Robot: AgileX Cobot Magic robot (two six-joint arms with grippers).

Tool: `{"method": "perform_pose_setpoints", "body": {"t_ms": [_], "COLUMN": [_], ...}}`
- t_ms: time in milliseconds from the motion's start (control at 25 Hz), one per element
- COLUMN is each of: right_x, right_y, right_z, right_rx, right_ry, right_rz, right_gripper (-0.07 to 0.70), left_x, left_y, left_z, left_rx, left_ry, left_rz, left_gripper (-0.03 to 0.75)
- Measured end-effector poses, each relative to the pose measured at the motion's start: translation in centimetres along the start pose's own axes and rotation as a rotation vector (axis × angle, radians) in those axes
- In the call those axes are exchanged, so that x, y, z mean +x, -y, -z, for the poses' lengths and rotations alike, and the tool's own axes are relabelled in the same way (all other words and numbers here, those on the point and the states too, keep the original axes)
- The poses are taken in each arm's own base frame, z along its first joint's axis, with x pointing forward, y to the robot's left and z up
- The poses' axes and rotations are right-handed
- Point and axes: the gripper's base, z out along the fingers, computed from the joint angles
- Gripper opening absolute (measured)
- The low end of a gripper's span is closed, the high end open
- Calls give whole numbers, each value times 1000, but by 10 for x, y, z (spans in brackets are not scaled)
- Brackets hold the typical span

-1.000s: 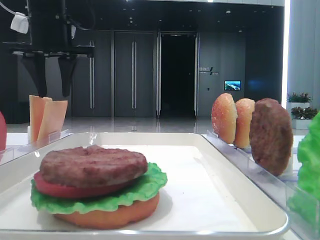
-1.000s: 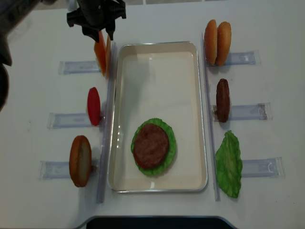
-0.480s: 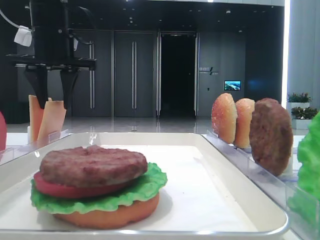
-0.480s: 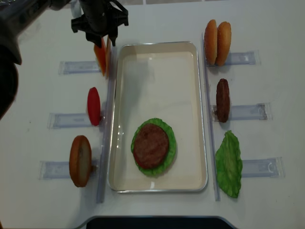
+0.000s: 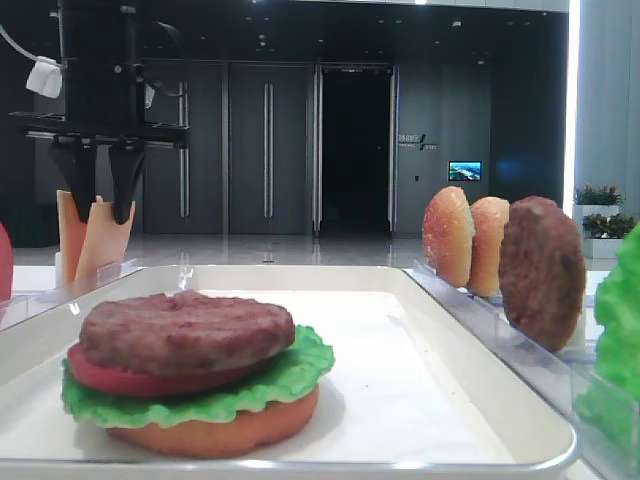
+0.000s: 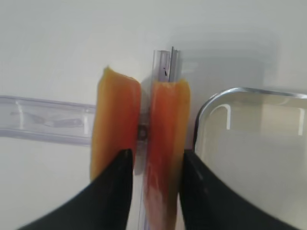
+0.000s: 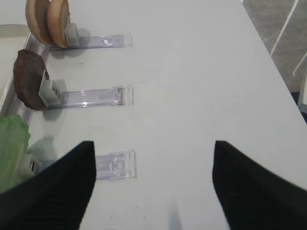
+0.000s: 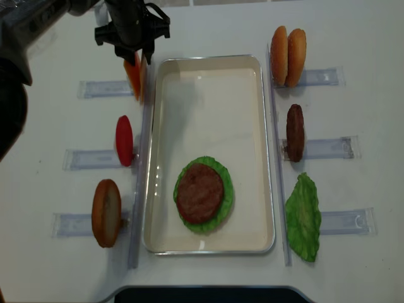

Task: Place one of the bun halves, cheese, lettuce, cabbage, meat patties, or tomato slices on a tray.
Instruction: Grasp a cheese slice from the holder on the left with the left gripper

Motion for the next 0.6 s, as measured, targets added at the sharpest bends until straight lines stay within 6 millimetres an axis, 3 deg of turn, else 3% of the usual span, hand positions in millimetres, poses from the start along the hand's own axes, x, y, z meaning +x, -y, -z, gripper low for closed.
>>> {"method": "perform_pose_setpoints", "body": {"t_ms": [320,600], "right_x": [0,0], "right_y": [0,0], "right_z": [0,0], "right_rx": [0,0], "right_ry": [0,0], "right_rz": [0,0], "right_gripper": [515,515], "left_x": [0,-1], "left_y": [-1,-3], "left_z": [0,2], "left_rx": [-16,-35], "left_ry": [-2,-7], "left_rz": [-8,-12], "left_gripper": [43,34]}}
